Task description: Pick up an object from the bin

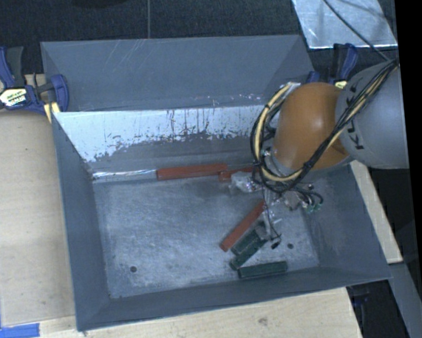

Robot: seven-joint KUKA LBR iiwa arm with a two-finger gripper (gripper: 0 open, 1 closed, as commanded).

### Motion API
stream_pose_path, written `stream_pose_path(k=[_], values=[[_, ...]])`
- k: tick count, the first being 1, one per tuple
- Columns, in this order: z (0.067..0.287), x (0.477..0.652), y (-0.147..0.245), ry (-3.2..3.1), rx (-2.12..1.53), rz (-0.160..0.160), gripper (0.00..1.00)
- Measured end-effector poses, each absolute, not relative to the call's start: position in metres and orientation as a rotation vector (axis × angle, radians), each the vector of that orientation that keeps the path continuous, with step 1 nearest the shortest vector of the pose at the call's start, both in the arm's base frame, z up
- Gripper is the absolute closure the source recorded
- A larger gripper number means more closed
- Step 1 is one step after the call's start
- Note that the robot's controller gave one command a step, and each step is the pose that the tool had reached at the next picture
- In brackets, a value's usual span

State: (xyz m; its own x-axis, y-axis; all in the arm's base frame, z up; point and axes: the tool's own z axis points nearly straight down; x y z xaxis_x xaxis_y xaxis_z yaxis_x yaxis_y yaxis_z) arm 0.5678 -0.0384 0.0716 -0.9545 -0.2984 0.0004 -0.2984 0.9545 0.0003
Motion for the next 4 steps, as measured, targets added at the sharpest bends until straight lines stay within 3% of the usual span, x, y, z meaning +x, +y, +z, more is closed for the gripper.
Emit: stream_pose_path(k=[1, 2, 3, 4], values=[[0.074, 0.568, -0.039, -3.104, 0.477, 0.0, 1.0], [0.144, 0.577, -0.011, -2.905, 1.209, 0.001, 1.0], [0.144, 0.577, -0.011, -2.906, 1.206, 0.0, 0.0], [0.067, 0.513, -0.027, -2.855, 1.304, 0.0, 0.0]])
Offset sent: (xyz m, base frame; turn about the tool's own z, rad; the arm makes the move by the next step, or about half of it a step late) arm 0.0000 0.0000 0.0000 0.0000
